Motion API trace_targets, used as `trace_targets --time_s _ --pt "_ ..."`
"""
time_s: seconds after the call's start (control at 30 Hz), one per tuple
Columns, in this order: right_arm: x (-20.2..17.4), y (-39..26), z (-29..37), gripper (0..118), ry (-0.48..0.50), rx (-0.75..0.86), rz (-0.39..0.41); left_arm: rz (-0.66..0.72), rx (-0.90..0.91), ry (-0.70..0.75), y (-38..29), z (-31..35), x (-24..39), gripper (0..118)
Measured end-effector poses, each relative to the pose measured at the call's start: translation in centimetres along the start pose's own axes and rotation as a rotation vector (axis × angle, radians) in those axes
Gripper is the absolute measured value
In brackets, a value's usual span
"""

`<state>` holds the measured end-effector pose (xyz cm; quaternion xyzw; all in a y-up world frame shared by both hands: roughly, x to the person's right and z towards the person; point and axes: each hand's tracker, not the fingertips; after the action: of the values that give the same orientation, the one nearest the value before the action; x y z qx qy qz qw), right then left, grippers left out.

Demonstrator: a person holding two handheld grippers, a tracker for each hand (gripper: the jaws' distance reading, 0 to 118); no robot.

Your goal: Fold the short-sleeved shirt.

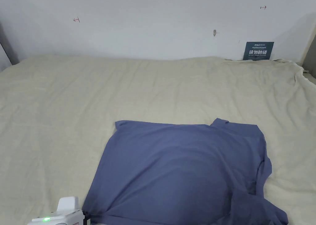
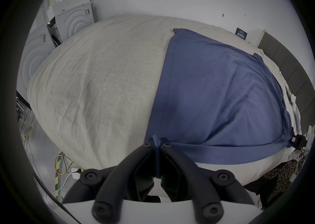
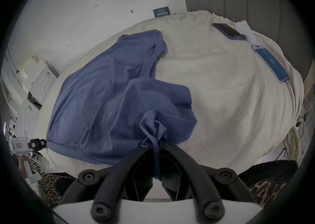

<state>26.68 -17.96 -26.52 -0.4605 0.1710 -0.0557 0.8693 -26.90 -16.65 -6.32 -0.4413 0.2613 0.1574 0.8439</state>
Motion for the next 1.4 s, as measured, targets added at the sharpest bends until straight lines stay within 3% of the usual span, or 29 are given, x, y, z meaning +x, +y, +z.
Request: trace_targets --time_s 0.07,0.1,0.13,0.2,0.23,0.33,0.6,0.7,0.8,0.9,0.97,1.03,1.3,1.4 --pt "-0.2 0.0 0.6 17 0.001 0.006 -0.004 -0.019 -0.014 0.001 0.3 0.4 0.1 32" --pt "-0.3 0.2 0.9 32 -0.006 0.009 0.005 -0.028 -0.018 0.005 0.3 0.3 0.1 51" --pt "-0.5 0.5 1.3 58 -0.015 0.013 0.022 -0.040 -0.023 0.018 0.4 0.4 0.2 77" --pt "-0.8 1.2 2.3 91 -0.038 0.032 0.067 -0.054 -0.004 0.029 0.9 1.2 0.4 104" --pt "-1.0 1.8 3.0 98 -0.038 0.053 0.080 -0.052 0.027 0.027 1.2 1.8 0.5 111" --pt "-1.9 3.9 6.2 98 0.036 0.165 0.106 -0.006 0.148 -0.042 3.4 4.6 0.9 112" --pt "-6.1 9.8 12.8 98 0.044 0.435 0.191 0.018 0.401 -0.102 9.2 11.9 3.6 112" --pt "-7.9 10.6 14.5 97 -0.002 0.522 0.209 0.001 0.489 -0.071 9.9 13.2 4.5 110" --pt "-9.2 10.7 15.3 92 -0.038 0.590 0.242 -0.022 0.569 -0.060 9.8 13.8 5.1 86" --pt "-10.2 10.4 15.8 63 -0.040 0.629 0.248 -0.017 0.611 -0.084 9.2 14.3 5.4 51" --pt "-10.4 10.4 15.7 32 -0.055 0.652 0.272 -0.019 0.629 -0.087 8.8 14.4 5.6 18" --pt "-10.9 10.2 15.7 1 -0.082 0.677 0.297 -0.033 0.642 -0.067 8.6 14.3 5.8 0" --pt "-10.9 10.5 15.6 0 -0.072 0.694 0.298 -0.051 0.555 -0.075 8.3 12.9 4.7 0" --pt "-10.6 10.6 15.4 0 -0.071 0.689 0.298 -0.019 0.438 -0.084 8.5 12.1 3.9 0"
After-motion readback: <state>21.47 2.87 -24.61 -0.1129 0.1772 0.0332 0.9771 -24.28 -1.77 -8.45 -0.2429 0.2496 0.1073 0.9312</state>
